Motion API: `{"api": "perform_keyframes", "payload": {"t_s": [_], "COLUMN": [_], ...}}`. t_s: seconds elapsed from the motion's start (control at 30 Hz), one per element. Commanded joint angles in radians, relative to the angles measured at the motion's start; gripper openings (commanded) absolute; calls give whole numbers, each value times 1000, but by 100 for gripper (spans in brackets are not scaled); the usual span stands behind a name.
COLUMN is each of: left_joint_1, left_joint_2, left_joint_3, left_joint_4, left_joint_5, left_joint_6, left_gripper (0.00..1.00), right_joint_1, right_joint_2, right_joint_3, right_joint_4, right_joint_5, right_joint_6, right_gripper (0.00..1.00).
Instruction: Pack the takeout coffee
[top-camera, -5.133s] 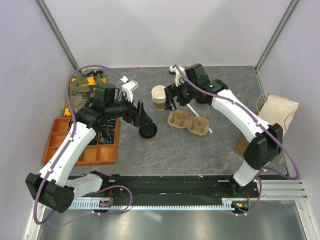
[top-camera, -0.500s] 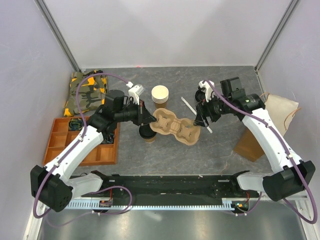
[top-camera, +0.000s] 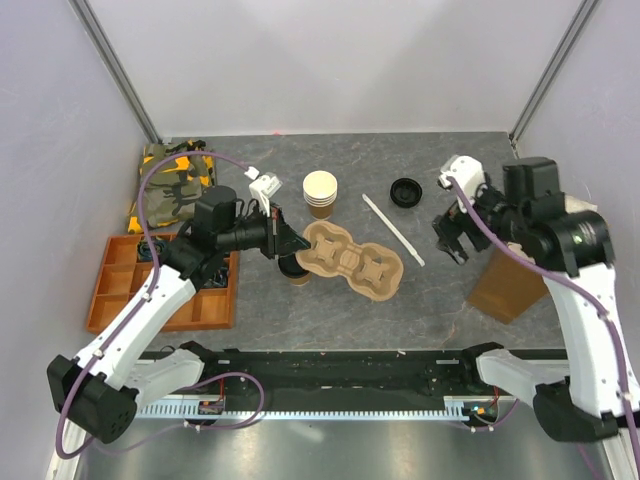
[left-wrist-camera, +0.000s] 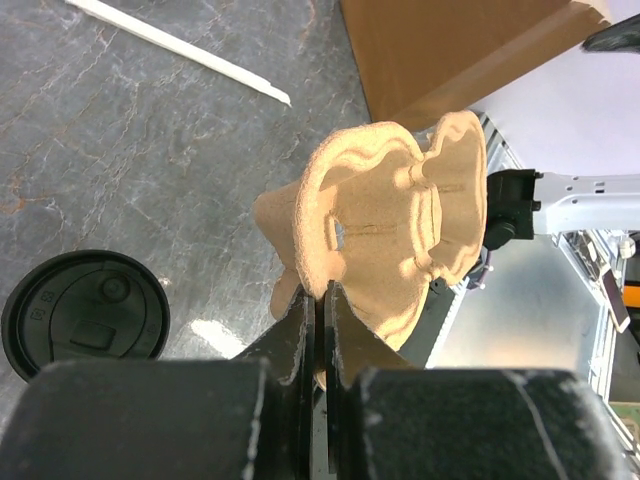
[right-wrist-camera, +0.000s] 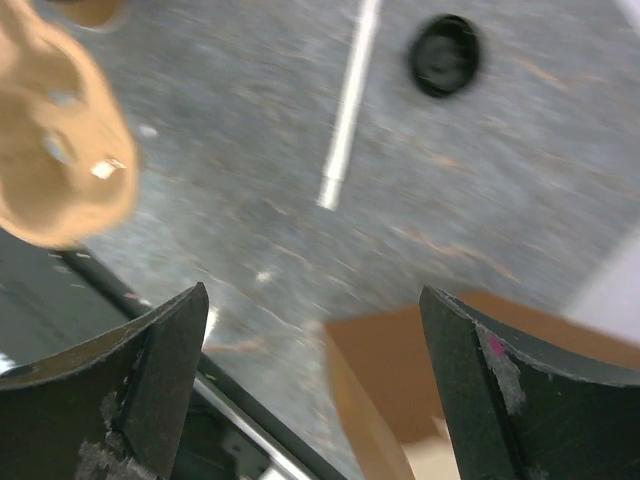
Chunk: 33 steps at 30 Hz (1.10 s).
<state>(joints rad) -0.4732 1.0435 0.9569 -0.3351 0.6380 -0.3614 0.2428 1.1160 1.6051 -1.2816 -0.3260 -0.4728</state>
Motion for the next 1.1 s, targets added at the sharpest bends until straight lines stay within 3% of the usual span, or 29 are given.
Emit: {"api": "perform_keyframes", "payload": {"t_s": [0.0,0.33,0.57,0.8,0.93,1.07], "left_joint_1": [-1,1,-1,-1,1,-1], "left_joint_2": [-40,-66,-83,-83,-82,-82], "left_joint_3": [-20,-13,-27,-23,-17,-17], "left_joint_4": [42,62,64,61,57,53], "left_joint_5": [38,45,46,43,42,35], "left_joint_6": [4,-13,-11,-7,1,6], "left_gripper": [2,2,2,2,2,2], "right_joint_1": [0,-2,0,-2,-2,0], "right_joint_2": [-108,-251,-260,-269,-248,-214], "right_joint_3": [36,-143,-238,-356,-382,-349], "right_joint_4": [-177,-177,-176,-177,-177,-176], "right_joint_5": [282,682,736,691,647,572], "right_joint_6": [-89,-250,-250,-268,-265,-253], "right_gripper": [95,92,90,87,74,50]}}
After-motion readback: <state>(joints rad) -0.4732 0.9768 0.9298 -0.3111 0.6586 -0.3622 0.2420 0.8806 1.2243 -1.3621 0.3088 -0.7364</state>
